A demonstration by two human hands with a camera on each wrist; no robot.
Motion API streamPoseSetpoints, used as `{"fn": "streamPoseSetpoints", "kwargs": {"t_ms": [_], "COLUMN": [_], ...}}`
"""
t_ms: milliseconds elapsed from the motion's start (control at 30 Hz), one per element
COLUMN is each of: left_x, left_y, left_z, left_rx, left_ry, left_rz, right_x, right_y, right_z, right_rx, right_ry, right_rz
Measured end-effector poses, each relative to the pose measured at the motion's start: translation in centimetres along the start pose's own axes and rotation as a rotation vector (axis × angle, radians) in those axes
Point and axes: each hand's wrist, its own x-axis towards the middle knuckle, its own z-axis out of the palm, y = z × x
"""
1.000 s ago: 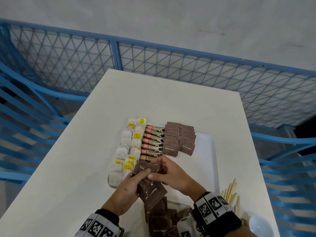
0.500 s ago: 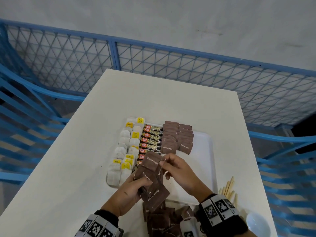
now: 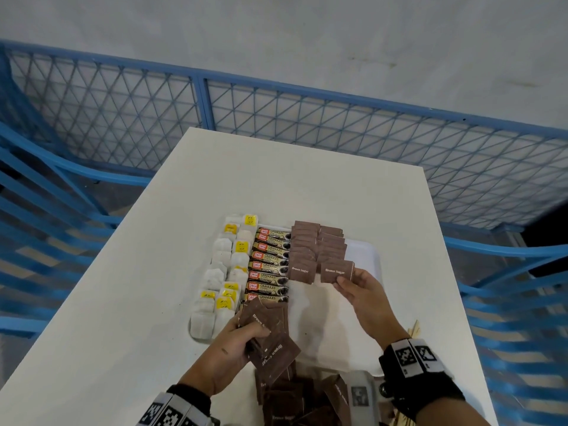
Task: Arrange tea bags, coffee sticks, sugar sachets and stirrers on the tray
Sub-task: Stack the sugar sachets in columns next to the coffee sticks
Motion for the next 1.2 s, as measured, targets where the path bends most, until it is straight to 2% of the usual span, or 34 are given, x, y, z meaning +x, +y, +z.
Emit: {"fn": "streamPoseSetpoints", "kwargs": {"t_ms": [167, 333, 467, 733, 867, 1000, 1133, 1200], "left_x": [0.2, 0.1, -0.1, -0.2, -0.1, 0.0, -0.1, -0.1], "left_y": [-0.1, -0.1, -0.1, 0.1, 0.1, -0.1, 0.0, 0.1], "left_z": [0.0, -0.3, -0.3, -0.2, -0.3, -0.4, -0.1, 0.0], "left_rx": [0.002, -0.003, 0.011, 0.032, 0.024, 0.049, 0.082, 0.102], "left_ry": [0.028, 0.043, 0.018, 0.046, 0.071, 0.060, 0.050, 0.031], "left_rz": [-0.004, 0.002, 0.000, -0.002, -0.006, 0.006, 0.009, 0.036], "right_x": [1.7, 2.9, 3.3, 3.5, 2.6, 0.1, -3.5, -4.7], "right_y": [1.0, 2.2, 2.1, 1.9, 1.6, 0.1, -1.2, -1.1], "right_z": [-0.4, 0.1, 0.8, 1.0, 1.8, 4.0, 6.0, 6.6], "right_rx": [-0.270, -0.427, -0.623, -0.661, -0.688, -0.705, -0.760, -0.693], "right_ry": [0.209, 0.270, 0.315, 0.322, 0.326, 0.107, -0.359, -0.496], "right_rz": [0.035, 0.053, -0.030, -0.091, -0.172, -0.216, -0.062, 0.000]}}
